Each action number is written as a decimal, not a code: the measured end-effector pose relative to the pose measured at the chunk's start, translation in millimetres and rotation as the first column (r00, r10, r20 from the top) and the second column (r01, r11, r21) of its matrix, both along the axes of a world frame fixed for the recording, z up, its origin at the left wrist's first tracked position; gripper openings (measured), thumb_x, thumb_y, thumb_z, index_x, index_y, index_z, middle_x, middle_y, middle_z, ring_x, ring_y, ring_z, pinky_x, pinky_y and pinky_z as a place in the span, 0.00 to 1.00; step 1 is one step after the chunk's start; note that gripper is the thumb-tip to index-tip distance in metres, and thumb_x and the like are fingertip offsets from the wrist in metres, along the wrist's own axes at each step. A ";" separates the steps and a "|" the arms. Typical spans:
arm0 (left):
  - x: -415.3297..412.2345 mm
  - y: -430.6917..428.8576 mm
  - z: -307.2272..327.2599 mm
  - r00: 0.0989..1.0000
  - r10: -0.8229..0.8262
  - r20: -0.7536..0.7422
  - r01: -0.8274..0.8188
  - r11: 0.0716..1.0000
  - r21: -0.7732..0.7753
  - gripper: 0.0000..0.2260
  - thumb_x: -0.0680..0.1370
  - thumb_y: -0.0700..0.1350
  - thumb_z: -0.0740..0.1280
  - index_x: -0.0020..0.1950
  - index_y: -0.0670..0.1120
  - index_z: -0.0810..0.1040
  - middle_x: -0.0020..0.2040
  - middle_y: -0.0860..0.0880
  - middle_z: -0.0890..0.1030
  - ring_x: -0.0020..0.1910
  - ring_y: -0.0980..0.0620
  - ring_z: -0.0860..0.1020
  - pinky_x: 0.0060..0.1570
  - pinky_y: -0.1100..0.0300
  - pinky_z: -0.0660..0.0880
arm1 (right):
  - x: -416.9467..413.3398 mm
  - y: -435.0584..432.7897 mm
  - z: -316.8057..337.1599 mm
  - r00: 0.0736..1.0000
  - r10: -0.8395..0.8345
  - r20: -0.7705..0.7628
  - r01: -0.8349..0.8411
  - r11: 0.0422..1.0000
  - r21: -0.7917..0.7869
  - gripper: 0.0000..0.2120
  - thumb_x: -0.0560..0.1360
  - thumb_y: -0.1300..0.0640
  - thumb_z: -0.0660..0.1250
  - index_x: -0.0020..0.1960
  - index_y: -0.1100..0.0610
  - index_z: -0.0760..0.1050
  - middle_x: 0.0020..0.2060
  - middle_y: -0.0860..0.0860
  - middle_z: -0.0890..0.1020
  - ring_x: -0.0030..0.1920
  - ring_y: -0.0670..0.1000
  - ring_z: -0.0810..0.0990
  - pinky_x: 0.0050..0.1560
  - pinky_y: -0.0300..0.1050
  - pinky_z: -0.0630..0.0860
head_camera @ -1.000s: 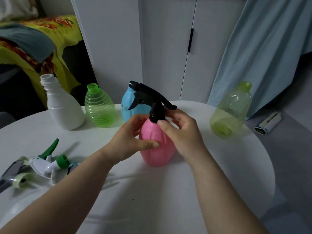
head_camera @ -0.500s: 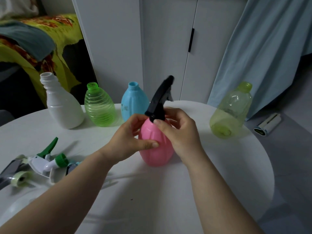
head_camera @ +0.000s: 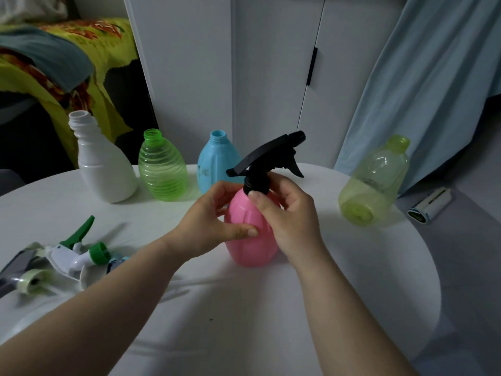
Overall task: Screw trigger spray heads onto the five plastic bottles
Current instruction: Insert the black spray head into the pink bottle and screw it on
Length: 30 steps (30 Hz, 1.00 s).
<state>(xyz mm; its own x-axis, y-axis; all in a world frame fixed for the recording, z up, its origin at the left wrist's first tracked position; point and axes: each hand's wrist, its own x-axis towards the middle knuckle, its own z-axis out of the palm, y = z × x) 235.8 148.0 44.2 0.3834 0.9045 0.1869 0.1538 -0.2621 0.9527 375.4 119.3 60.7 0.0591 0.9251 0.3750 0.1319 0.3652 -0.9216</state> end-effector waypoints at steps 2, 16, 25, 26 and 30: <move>-0.3 1.0 0.0 1.000 -0.002 -0.012 0.002 1.000 0.021 0.25 0.55 0.41 0.79 0.46 0.55 0.71 0.46 0.56 0.77 0.44 0.63 0.77 0.50 0.71 0.73 | -4.6 -1.1 -2.5 0.998 -0.069 0.003 0.069 0.997 0.027 0.11 0.69 0.60 0.69 0.47 0.46 0.75 0.42 0.36 0.77 0.44 0.31 0.76 0.47 0.23 0.69; -5.9 1.8 5.2 0.986 -0.105 -0.127 0.110 0.994 0.031 0.31 0.60 0.33 0.75 0.51 0.59 0.67 0.51 0.58 0.75 0.51 0.59 0.75 0.53 0.69 0.73 | 16.0 6.5 12.2 0.967 0.221 0.126 -0.209 0.972 -0.105 0.11 0.71 0.56 0.66 0.46 0.40 0.73 0.47 0.40 0.79 0.55 0.44 0.77 0.58 0.40 0.71; -6.7 0.6 0.6 0.992 -0.050 -0.116 0.057 0.997 0.059 0.31 0.58 0.33 0.76 0.51 0.56 0.69 0.50 0.57 0.76 0.51 0.63 0.76 0.54 0.75 0.70 | 9.6 4.4 10.0 0.980 0.114 0.165 -0.108 0.993 -0.044 0.13 0.71 0.57 0.67 0.55 0.55 0.75 0.46 0.45 0.79 0.52 0.44 0.77 0.54 0.32 0.72; -7.0 -0.2 -0.7 0.993 -0.042 -0.112 0.049 0.997 0.059 0.31 0.58 0.33 0.76 0.52 0.56 0.69 0.51 0.57 0.76 0.53 0.62 0.75 0.55 0.74 0.70 | 7.1 2.5 9.2 0.982 0.084 0.170 -0.081 0.996 -0.022 0.12 0.70 0.58 0.67 0.54 0.55 0.76 0.45 0.44 0.79 0.50 0.42 0.77 0.51 0.29 0.71; -6.9 -1.1 -1.6 0.994 -0.028 -0.108 0.035 0.998 0.059 0.31 0.57 0.34 0.76 0.53 0.56 0.69 0.52 0.57 0.76 0.55 0.61 0.74 0.56 0.72 0.69 | 0.2 -1.2 6.8 0.985 -0.003 0.170 0.001 1.000 0.015 0.12 0.70 0.58 0.67 0.53 0.56 0.76 0.44 0.44 0.79 0.48 0.41 0.76 0.48 0.25 0.69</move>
<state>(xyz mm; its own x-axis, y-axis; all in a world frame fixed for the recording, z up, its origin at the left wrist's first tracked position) 228.9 146.9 42.5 0.4321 0.8799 0.1976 0.2446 -0.3252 0.9134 375.6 118.1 67.5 -0.0047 0.9194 0.3932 0.2873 0.3779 -0.8801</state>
